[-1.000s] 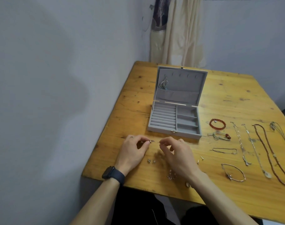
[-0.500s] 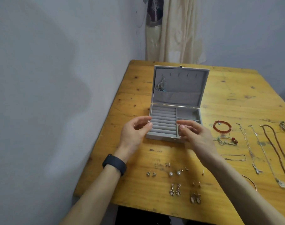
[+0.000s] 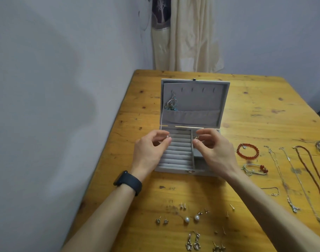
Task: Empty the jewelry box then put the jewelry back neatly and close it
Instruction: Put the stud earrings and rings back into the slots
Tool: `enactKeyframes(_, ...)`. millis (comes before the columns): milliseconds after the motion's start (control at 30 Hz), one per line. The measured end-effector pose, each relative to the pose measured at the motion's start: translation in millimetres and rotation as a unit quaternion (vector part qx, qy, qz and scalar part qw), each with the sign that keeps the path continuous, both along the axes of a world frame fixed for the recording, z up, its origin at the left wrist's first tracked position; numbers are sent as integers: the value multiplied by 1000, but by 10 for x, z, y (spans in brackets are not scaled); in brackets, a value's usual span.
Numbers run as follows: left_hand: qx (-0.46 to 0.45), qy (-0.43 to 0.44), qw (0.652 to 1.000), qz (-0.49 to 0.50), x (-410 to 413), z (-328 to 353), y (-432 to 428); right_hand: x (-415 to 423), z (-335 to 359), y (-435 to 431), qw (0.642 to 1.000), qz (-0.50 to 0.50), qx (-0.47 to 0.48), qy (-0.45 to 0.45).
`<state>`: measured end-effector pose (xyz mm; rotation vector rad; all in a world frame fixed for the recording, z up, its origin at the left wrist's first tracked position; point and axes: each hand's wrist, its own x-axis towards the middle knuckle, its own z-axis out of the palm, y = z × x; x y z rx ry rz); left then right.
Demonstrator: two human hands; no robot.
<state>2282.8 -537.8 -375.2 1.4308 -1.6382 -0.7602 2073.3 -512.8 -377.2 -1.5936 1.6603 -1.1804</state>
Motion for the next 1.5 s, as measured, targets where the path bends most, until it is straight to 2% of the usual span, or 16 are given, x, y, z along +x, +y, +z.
enactKeyframes(167,-101,-101,990,0,-85,-48,-92,6,-60,-124,999,0,-22,32)
enactKeyframes(333,-161,-190,968,5,-189,-112,-221,22,-83,-218,997,-7,-34,62)
enactKeyframes(600,-120,-154,980,-35,-248,-172,-306,-7,-141,-295,999,-15,-13,45)
enactKeyframes(733,-122,-175,976,-34,-259,-186,-341,1,-148,-324,994,-23,-32,100)
enactKeyframes(900,-184,-268,946,-11,-265,-194,-386,41,-176,-396,979,-18,-83,185)
enactKeyframes(1100,-261,-342,903,7,-329,-251,-437,65,-228,-458,975,-28,-89,199)
enactKeyframes(1333,-201,-325,924,8,-395,-248,-468,69,-221,-459,975,-26,-72,206)
enactKeyframes(1500,-166,-304,938,-2,-379,-225,-479,82,-240,-484,984,-31,-42,173)
